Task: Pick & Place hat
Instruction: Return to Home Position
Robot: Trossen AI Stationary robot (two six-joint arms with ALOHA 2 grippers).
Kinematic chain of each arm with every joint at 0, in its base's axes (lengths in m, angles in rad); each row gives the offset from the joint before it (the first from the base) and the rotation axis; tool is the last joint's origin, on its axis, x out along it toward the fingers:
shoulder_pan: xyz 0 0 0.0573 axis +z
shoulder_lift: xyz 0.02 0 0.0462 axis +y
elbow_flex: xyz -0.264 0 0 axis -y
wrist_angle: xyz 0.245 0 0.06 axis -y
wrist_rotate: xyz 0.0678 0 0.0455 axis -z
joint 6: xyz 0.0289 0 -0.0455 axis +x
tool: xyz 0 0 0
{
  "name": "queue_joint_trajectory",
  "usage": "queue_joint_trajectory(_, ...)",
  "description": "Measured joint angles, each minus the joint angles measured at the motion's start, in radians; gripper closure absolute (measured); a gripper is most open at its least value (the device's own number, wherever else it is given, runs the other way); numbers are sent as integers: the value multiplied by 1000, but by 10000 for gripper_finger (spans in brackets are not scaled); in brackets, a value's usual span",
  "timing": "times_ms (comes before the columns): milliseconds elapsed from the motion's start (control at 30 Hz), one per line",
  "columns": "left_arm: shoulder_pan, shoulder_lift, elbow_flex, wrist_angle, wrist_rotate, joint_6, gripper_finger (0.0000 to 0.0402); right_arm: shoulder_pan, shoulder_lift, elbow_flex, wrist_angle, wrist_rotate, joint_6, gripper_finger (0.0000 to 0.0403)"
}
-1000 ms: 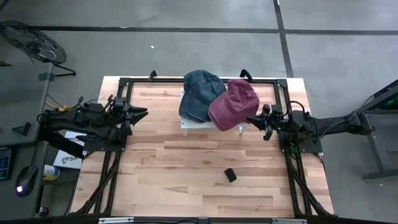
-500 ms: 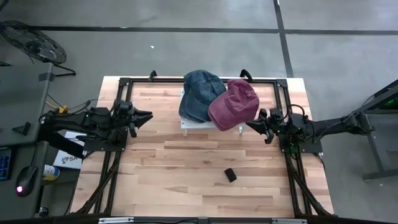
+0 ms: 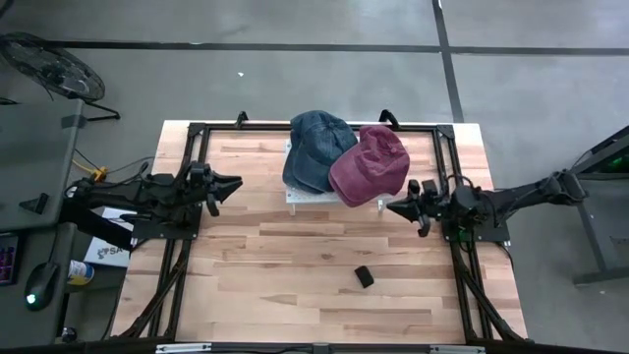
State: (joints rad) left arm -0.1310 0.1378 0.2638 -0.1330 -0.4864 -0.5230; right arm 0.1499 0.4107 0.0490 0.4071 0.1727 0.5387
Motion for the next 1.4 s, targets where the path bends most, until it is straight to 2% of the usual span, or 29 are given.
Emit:
queue_joint_trajectory(333,0,-20,0,-42,-48,65,312,30,0,0,-128,4,-153,403)
queue_joint_trajectory(733,0,-20,0,-56,-51,248,312,30,0,0,-305,0,-279,403)
queue_joint_trajectory(967,0,-20,1,-56,-69,211,312,28,-7,0,-341,-33,-279,403)
queue_joint_trajectory(1400,0,-26,1,-119,-70,212,312,-39,-131,0,-398,-42,-346,403)
